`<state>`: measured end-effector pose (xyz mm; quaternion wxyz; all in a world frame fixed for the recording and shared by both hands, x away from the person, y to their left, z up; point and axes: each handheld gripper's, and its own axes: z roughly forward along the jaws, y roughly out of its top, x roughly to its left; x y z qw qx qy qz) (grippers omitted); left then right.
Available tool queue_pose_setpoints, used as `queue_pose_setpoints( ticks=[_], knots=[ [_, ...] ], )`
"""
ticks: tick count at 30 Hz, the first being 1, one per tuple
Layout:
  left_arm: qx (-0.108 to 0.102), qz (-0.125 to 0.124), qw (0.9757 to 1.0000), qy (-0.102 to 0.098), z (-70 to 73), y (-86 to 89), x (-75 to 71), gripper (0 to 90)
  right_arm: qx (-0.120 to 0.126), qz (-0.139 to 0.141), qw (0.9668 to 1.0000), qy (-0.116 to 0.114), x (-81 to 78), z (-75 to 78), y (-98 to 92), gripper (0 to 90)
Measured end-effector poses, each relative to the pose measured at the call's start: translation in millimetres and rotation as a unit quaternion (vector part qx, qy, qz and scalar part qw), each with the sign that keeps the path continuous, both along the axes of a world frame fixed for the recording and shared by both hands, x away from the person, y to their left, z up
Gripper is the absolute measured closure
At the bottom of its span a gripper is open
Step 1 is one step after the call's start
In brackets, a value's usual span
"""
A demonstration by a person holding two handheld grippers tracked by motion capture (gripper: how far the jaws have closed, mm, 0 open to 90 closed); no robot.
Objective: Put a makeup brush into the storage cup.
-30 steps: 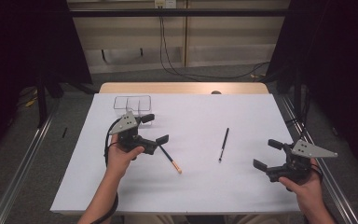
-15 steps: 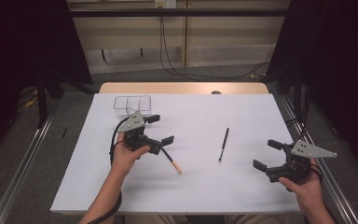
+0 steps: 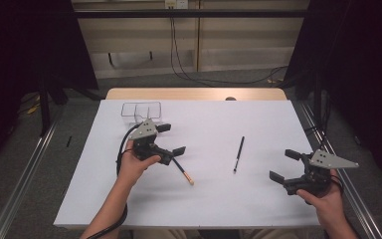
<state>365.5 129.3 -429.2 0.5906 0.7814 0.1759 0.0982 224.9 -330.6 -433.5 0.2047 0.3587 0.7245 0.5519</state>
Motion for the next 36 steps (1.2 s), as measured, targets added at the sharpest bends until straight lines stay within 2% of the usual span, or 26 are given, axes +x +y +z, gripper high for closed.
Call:
queue_pose_setpoints(
  ticks=[6,9,11,12,18,22,24,25,27,28,29,31,33,36],
  knots=[
    [0.016,-0.004,0.9998,0.006,0.1,-0.1,2.6,0.0,0.001,-0.001,1.0000,0.001,-0.3,-0.1,-0.7,0.0],
    [0.035,-0.010,0.9993,0.010,0.8,-0.8,3.9,0.0,0.001,-0.001,1.0000,0.000,-0.8,0.0,-0.8,0.0],
    [0.037,-0.013,0.9992,0.011,0.7,-1.3,4.2,0.0,0.001,-0.001,1.0000,0.001,-1.1,0.1,-0.8,0.0],
    [0.048,-0.015,0.9986,0.014,0.9,-1.7,5.3,0.0,0.001,-0.001,1.0000,0.001,-1.1,0.1,-0.9,0.0],
    [0.073,-0.022,0.9969,0.022,0.2,-3.8,7.3,0.0,0.001,-0.001,1.0000,0.001,-1.4,0.1,-1.1,0.0],
    [0.096,-0.026,0.9944,0.036,-1.0,-6.0,9.0,0.0,0.001,-0.001,1.0000,0.000,-1.5,0.1,-1.4,0.0],
    [0.101,-0.028,0.9937,0.040,-1.4,-6.4,9.6,0.0,0.001,-0.001,1.0000,0.001,-1.4,0.0,-1.4,0.0],
    [0.116,-0.030,0.9919,0.044,-1.7,-7.0,10.7,0.0,0.001,-0.001,1.0000,0.001,-1.4,0.0,-1.4,0.0],
    [0.121,-0.029,0.9911,0.047,-2.0,-7.8,10.8,0.0,0.000,0.000,1.0000,0.000,-1.5,0.0,-1.4,0.0],
    [0.136,-0.036,0.9887,0.051,-2.3,-8.4,11.5,0.0,0.000,0.000,1.0000,0.000,-1.5,0.0,-1.4,0.0],
    [0.143,-0.035,0.9878,0.051,-2.4,-9.1,11.3,0.0,0.001,0.000,1.0000,0.000,-1.5,0.0,-1.3,0.0],
    [0.164,-0.038,0.9842,0.055,-2.4,-9.4,12.5,0.0,0.000,0.000,1.0000,0.001,-1.6,0.0,-1.1,0.0],
    [0.166,-0.039,0.9836,0.060,-2.9,-9.8,12.9,0.0,0.001,0.000,1.0000,0.000,-1.6,0.0,-1.1,0.0],
    [0.192,-0.047,0.9779,0.068,-5.2,-11.5,14.8,0.0,0.001,0.001,1.0000,0.000,-1.5,0.0,-0.9,0.0]
  ],
)
